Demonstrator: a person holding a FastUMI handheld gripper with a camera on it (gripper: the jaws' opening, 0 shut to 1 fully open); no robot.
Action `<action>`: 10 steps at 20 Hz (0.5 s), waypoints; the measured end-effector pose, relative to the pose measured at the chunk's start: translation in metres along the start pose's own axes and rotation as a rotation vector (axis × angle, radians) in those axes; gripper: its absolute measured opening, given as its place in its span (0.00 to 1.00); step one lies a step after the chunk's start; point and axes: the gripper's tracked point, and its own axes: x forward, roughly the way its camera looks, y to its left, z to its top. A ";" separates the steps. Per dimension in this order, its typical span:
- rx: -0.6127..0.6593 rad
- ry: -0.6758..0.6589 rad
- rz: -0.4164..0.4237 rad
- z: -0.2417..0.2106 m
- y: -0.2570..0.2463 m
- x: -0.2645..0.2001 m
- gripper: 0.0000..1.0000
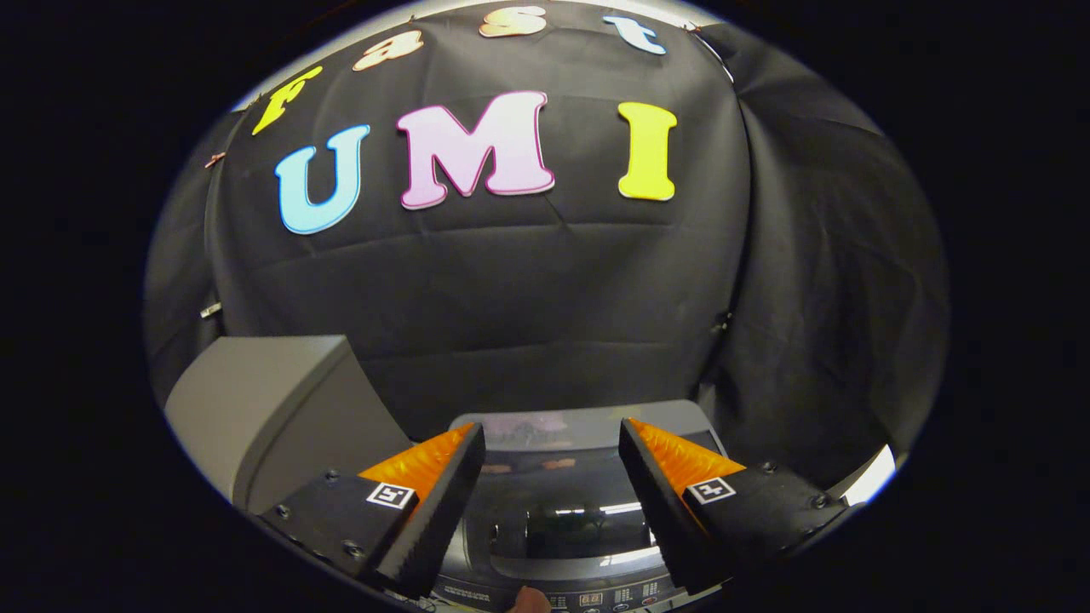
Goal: Put the clothes into the washing machine and then close the washing machine lid.
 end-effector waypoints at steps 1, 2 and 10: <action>-0.002 -0.024 0.002 0.013 0.001 -0.003 1.00; 0.001 -0.052 0.004 0.027 0.002 -0.007 1.00; -0.017 -0.233 0.041 0.119 0.019 -0.049 1.00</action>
